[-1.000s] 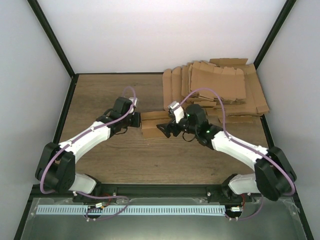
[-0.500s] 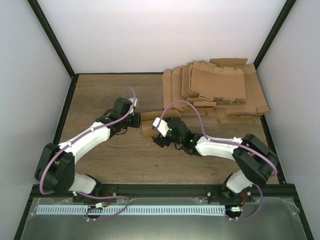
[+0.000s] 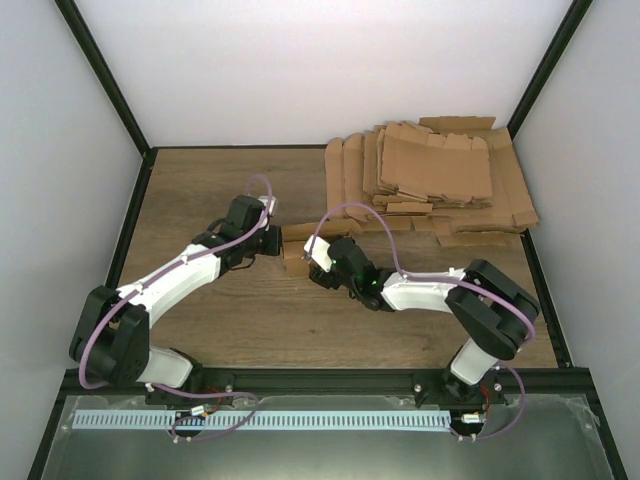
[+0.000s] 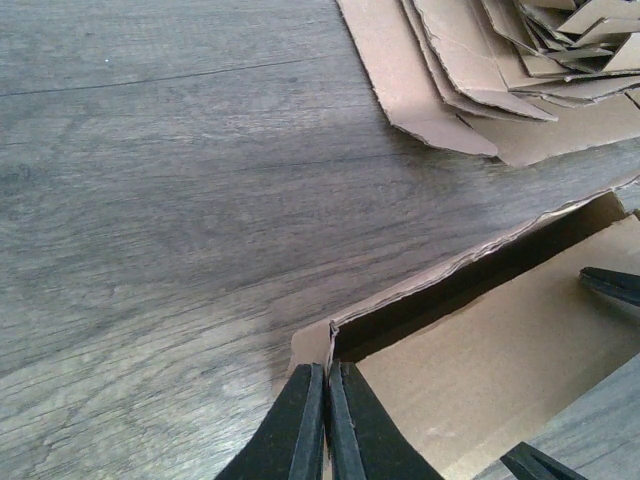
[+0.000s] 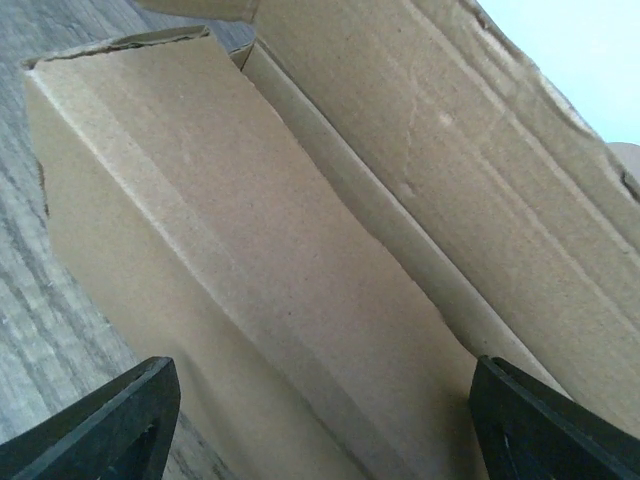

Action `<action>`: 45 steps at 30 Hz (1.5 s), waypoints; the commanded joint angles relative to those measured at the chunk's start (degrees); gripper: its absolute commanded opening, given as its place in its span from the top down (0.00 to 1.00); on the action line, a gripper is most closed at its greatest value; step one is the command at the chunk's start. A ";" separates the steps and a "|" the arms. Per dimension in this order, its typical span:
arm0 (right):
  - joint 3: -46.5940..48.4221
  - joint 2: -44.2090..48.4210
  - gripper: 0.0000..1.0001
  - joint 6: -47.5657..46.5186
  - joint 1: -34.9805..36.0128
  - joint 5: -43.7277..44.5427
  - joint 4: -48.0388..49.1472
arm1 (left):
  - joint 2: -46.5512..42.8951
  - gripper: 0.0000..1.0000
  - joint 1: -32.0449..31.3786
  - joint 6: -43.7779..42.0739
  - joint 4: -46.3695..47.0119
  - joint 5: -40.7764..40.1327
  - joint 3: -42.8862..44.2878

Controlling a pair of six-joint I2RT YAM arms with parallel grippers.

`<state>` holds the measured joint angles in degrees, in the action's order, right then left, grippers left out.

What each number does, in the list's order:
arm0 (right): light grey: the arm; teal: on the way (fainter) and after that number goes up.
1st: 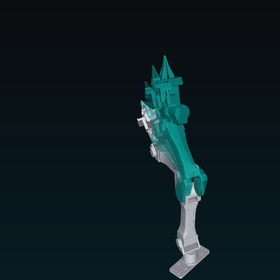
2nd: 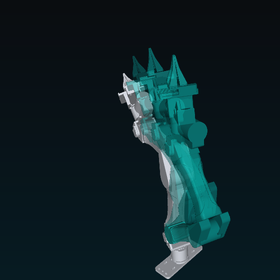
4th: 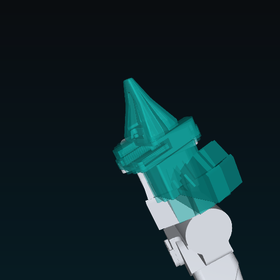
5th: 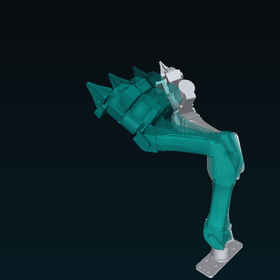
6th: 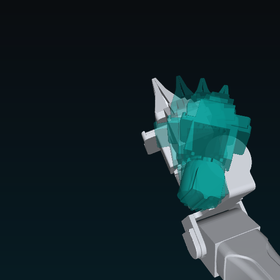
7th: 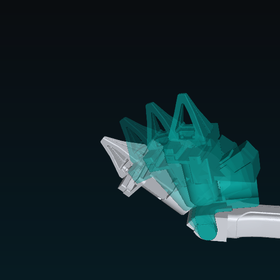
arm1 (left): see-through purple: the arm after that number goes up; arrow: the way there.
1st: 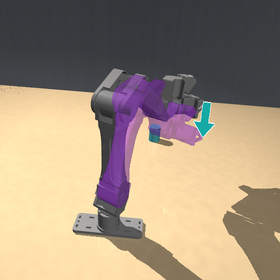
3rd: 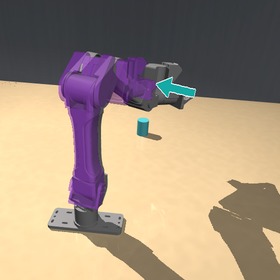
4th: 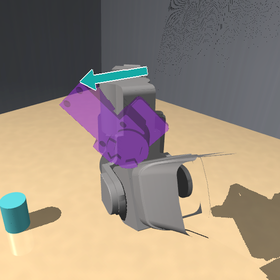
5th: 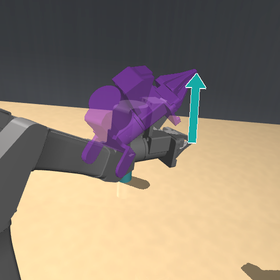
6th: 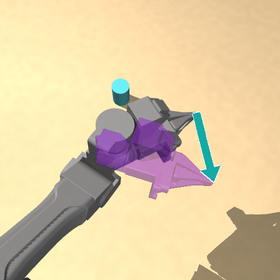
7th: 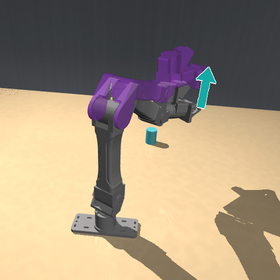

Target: Fold the paper box

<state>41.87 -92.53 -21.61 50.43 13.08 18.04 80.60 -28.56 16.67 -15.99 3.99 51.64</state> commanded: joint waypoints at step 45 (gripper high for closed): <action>3.73 19.97 0.41 27.89 -29.21 -35.28 -19.25 | 3.15 0.95 -0.48 -2.99 4.12 -0.73 3.49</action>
<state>43.13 -70.30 5.52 22.35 -15.14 1.52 83.61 -28.82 14.63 -12.53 3.68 53.36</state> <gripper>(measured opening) 0.611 0.050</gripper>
